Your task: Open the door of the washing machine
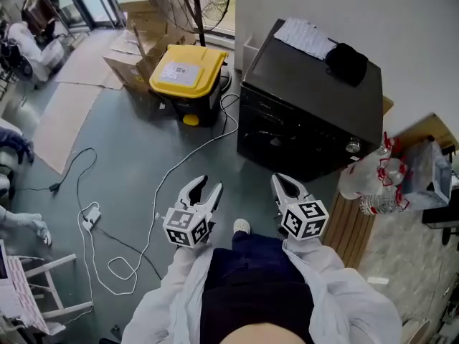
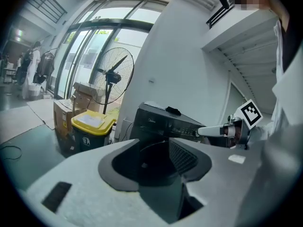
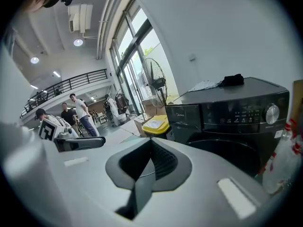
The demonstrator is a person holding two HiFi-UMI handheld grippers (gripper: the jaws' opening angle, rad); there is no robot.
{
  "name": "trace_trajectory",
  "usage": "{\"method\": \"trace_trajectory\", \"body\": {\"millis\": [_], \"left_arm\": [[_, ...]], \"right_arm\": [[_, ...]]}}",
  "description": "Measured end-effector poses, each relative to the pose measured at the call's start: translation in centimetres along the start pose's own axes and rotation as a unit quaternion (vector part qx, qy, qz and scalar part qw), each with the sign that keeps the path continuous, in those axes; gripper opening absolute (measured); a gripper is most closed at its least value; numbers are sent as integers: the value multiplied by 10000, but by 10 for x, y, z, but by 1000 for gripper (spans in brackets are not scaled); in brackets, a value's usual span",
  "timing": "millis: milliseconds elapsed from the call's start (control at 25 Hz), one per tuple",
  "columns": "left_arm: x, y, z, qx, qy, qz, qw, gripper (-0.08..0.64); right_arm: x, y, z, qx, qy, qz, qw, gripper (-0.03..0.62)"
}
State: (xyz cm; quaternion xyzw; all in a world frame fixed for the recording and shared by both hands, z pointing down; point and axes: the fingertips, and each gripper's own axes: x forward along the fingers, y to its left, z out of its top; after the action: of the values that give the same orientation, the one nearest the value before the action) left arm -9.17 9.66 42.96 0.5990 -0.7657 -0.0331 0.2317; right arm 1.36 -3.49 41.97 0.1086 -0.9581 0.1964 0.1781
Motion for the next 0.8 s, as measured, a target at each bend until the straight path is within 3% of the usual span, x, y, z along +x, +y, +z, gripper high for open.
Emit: {"method": "trace_trajectory", "body": {"millis": [480,800], "left_arm": [[72,16,17,175,246,-374,9988,184],[140,37,21,572,880,-1195,9873,183]], "right_arm": [[47,-34,6,241,147,-51,9996,8],[77,-65,8,779,87,-790,9938,9]]}}
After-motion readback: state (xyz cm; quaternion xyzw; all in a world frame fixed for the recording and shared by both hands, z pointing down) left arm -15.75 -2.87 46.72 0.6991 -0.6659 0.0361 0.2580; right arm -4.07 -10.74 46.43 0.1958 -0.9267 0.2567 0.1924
